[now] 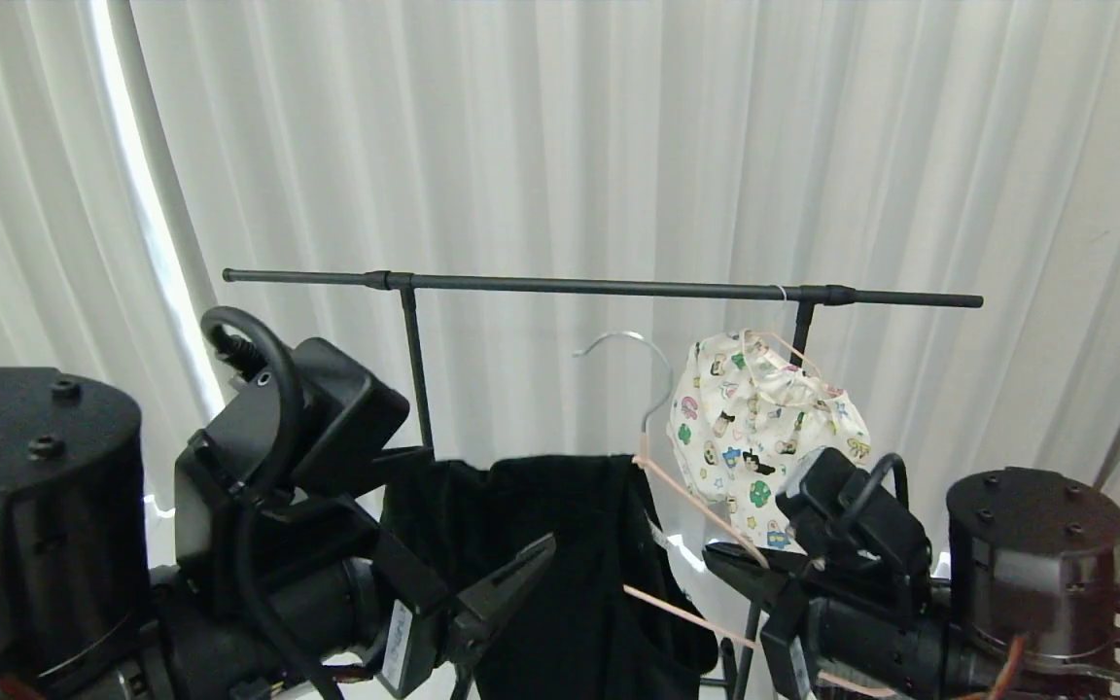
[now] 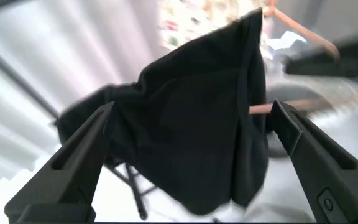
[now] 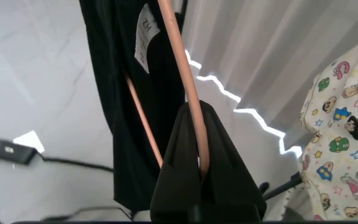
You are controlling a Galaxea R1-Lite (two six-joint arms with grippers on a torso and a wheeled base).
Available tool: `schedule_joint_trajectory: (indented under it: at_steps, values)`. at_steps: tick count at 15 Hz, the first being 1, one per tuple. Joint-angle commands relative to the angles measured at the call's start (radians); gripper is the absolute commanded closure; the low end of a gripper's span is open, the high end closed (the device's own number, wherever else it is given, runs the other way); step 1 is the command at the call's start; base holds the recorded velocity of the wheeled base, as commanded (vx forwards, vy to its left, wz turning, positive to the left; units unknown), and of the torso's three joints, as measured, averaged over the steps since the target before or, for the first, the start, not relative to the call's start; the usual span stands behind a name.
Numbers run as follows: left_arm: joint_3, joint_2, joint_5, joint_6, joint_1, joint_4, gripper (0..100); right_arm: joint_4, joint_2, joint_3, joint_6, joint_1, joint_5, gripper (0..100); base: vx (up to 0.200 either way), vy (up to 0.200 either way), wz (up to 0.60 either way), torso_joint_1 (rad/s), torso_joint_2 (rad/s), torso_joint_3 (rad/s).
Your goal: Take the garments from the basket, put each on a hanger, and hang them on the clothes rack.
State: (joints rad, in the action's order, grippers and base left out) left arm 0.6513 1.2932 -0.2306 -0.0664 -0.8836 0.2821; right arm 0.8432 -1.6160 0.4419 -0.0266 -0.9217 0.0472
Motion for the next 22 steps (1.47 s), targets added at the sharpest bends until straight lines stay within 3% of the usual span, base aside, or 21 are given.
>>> schedule_joint_trajectory:
  at_steps: [1,3,7,12,18,19,22]
  values:
    - [-0.076,-0.031,0.082,-0.004,0.002,0.022,0,0.007,0.085,-0.106,-0.079,0.011,-0.063,100,0.0,0.0,0.0,0.0,0.0,0.0]
    - [-0.186,-0.049,0.166,-0.006,0.0,0.022,0,0.011,0.114,-0.173,-0.147,0.0,-0.087,100,0.0,0.0,0.0,0.0,0.0,0.0]
    - [-0.231,-0.071,0.309,-0.009,-0.038,0.022,0,0.025,0.146,-0.212,-0.162,-0.069,-0.086,100,0.0,0.0,0.0,0.0,0.0,0.0]
    - [-0.263,-0.034,0.307,-0.004,-0.055,0.023,0,0.068,0.149,-0.253,-0.228,-0.151,-0.086,100,0.0,0.0,0.0,0.0,0.0,0.0]
    - [-0.321,0.008,0.307,0.003,-0.098,0.025,0,0.088,0.148,-0.219,-0.265,-0.204,-0.081,100,0.0,0.0,0.0,0.0,0.0,0.0]
    - [-0.325,0.005,0.307,0.003,-0.098,0.025,100,0.089,0.148,-0.218,-0.265,-0.204,-0.081,100,0.0,0.0,0.0,0.0,0.0,0.0]
    - [-0.326,0.005,0.304,0.0,-0.098,0.025,100,0.089,0.148,-0.223,-0.265,-0.206,-0.081,100,0.0,0.0,0.0,0.0,0.0,0.0]
